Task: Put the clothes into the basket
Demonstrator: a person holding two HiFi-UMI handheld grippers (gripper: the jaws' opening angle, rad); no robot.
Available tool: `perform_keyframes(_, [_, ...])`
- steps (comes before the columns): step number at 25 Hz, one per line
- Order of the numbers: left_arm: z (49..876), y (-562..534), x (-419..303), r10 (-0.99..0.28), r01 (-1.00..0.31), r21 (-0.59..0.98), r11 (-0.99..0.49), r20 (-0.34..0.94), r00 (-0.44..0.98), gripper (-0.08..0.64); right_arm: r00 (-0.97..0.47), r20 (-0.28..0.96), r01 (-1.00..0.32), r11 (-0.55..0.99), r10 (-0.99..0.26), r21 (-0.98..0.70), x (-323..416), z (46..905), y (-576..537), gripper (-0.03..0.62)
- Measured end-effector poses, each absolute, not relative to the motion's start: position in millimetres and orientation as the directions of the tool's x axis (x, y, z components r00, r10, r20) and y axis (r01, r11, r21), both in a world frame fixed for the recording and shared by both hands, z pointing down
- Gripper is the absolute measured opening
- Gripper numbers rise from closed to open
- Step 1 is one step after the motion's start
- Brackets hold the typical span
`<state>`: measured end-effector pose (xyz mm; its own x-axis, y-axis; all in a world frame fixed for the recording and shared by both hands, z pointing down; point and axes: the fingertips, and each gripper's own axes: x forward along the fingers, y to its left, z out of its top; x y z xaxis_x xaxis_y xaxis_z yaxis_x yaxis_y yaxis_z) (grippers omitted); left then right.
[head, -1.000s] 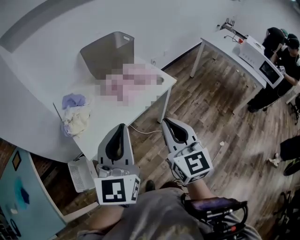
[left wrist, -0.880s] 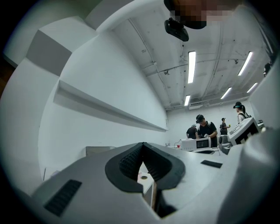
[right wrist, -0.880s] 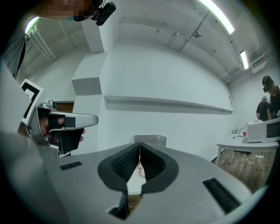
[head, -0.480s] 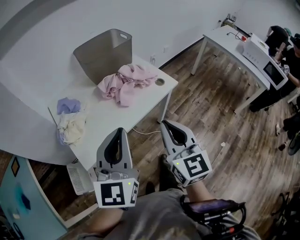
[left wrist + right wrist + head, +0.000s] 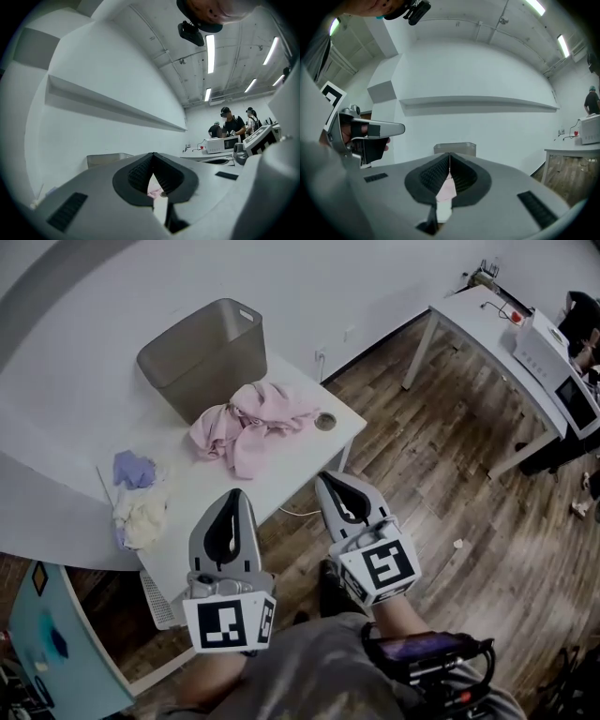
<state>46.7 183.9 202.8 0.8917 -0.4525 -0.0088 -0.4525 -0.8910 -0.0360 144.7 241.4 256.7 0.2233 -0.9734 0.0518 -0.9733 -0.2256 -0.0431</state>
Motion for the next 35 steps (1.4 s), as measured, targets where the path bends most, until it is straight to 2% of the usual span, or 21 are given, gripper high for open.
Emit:
perform_keyframes(10, [177.2,158.1,111.7,-0.538,-0.541,-0.064,-0.839,-0.064,0.841,0.009,0.106,0.006,-0.994,-0.106,-0.994,-0.014,213.4,234.0,198.8,0.009])
perform_keyframes(18, [180.7,133.7,117.4,-0.605,-0.608,-0.059,-0.791,-0.068,0.793,0.009,0.039,0.003,-0.999,-0.039,-0.999,-0.004,231.3,235.4,165.9,0.009])
perform_keyframes(25, [198.5,93.4,126.1,-0.623,-0.624,-0.032,-0.781,-0.044,0.781,0.009,0.036,0.037,-0.999,-0.036,-0.999,-0.005,243.1,247.7,127.3,0.012])
perform_keyframes(27, [202.2,78.8,133.3,-0.618,-0.619,-0.022,-0.785,-0.04,0.785,0.009,0.029,0.052,-1.0,-0.029,-0.998,0.003,247.9,254.3,113.5,0.029])
perform_keyframes(29, [206.0,62.9,139.2,-0.612,-0.613,-0.007,-0.79,-0.036,0.79,0.009,0.015,0.075,-1.0,-0.014,-0.997,0.012,250.5,263.5,98.6,0.079])
perform_keyframes(35, [232.3,16.5,157.3,-0.598,-0.597,0.036,-0.801,0.004,0.802,0.009,-0.007,0.118,-1.0,0.007,-0.993,-0.003,262.5,294.7,54.6,0.132])
